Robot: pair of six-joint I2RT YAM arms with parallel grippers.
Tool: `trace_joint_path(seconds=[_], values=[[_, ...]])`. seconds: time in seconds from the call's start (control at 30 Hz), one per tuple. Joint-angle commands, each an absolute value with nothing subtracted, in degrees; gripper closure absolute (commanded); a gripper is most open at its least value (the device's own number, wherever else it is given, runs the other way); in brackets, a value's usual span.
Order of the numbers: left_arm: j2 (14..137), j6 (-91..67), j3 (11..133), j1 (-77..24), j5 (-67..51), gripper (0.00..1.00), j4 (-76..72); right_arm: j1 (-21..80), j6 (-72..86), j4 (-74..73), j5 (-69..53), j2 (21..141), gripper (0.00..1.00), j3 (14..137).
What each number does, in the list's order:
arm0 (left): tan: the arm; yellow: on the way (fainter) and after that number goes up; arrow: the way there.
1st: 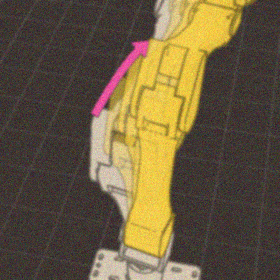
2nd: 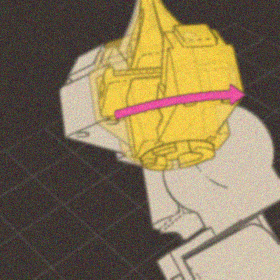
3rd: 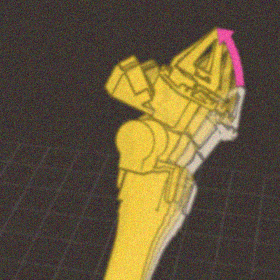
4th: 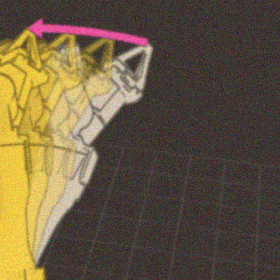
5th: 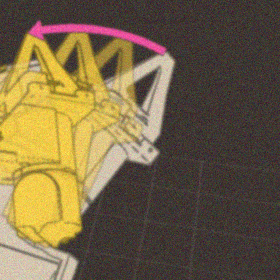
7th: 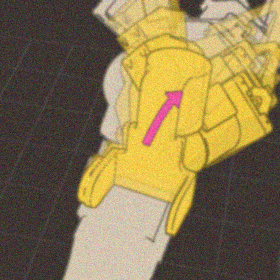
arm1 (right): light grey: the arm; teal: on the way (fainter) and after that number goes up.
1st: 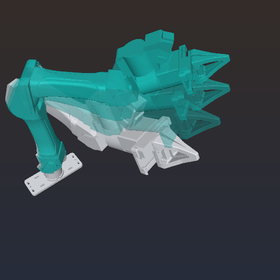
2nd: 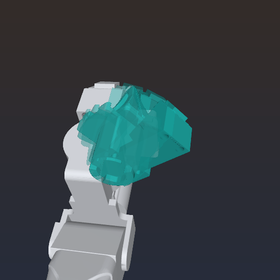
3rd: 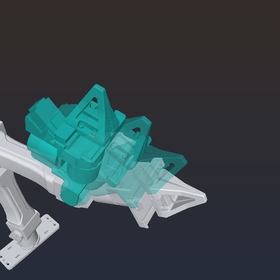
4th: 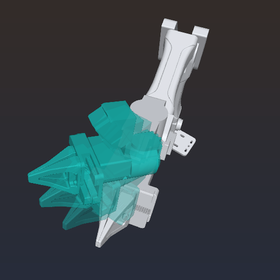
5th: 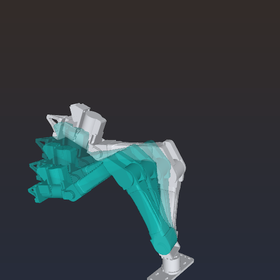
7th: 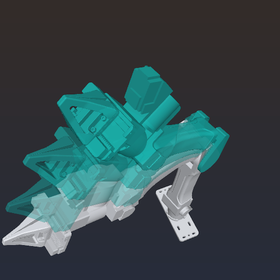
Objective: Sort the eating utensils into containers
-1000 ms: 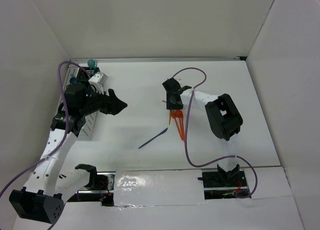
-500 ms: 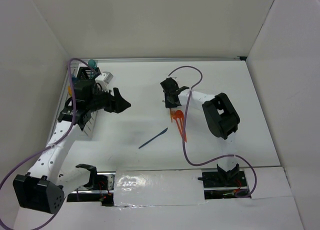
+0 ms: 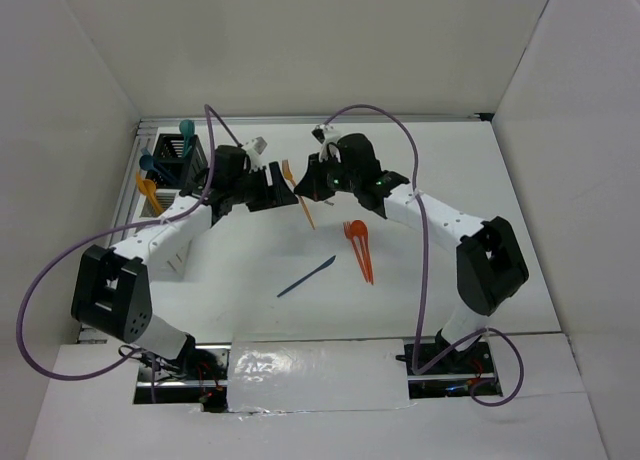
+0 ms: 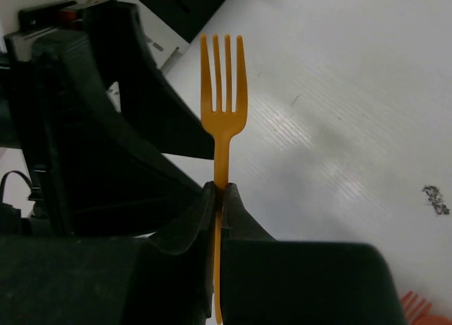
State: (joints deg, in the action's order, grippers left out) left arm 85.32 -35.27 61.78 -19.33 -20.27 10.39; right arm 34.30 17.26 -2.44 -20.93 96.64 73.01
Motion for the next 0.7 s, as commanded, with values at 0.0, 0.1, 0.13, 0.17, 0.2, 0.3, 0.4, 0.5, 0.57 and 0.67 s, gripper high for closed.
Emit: trace_joint_path(seconds=[0.0,0.1,0.13,0.17,0.2,0.3,0.4,0.5,0.57,0.67], values=[[85.7,-39.0,65.7,-20.4,-17.1,0.24,5.3,35.6,17.1,0.1,-25.9,95.0,1.0,74.9],[85.4,-41.0,65.0,-20.5,-18.1,0.24,2.2,36.2,16.4,-1.1,-25.3,94.3,1.0,75.5],[84.9,-41.4,64.4,-20.4,-17.9,0.24,1.9,36.3,16.5,-1.7,-25.3,94.1,1.0,75.5],[84.6,-41.7,64.4,-20.4,-18.2,0.24,1.9,36.1,16.7,-1.7,-24.6,93.8,1.0,75.5],[84.4,-41.5,64.7,-20.4,-18.6,0.24,2.0,36.2,16.7,-1.7,-24.6,93.7,1.0,75.0],[84.0,-41.0,65.0,-20.4,-19.3,0.24,2.4,36.3,17.0,-1.7,-23.1,92.5,1.0,73.8],[83.8,-40.2,65.4,-20.5,-20.5,0.25,2.7,36.3,17.1,-2.8,-20.2,91.9,1.0,73.8],[81.6,-37.0,65.1,-17.8,-21.0,0.23,6.0,36.1,15.6,-4.3,-18.7,91.4,1.0,73.3],[78.2,-36.5,63.6,-16.1,-22.8,0.23,6.0,35.9,14.6,-5.0,-18.7,90.7,1.0,73.3],[73.7,-37.7,60.8,-11.5,-27.7,0.23,3.9,35.8,14.1,-5.0,-19.9,90.1,1.0,72.7]])
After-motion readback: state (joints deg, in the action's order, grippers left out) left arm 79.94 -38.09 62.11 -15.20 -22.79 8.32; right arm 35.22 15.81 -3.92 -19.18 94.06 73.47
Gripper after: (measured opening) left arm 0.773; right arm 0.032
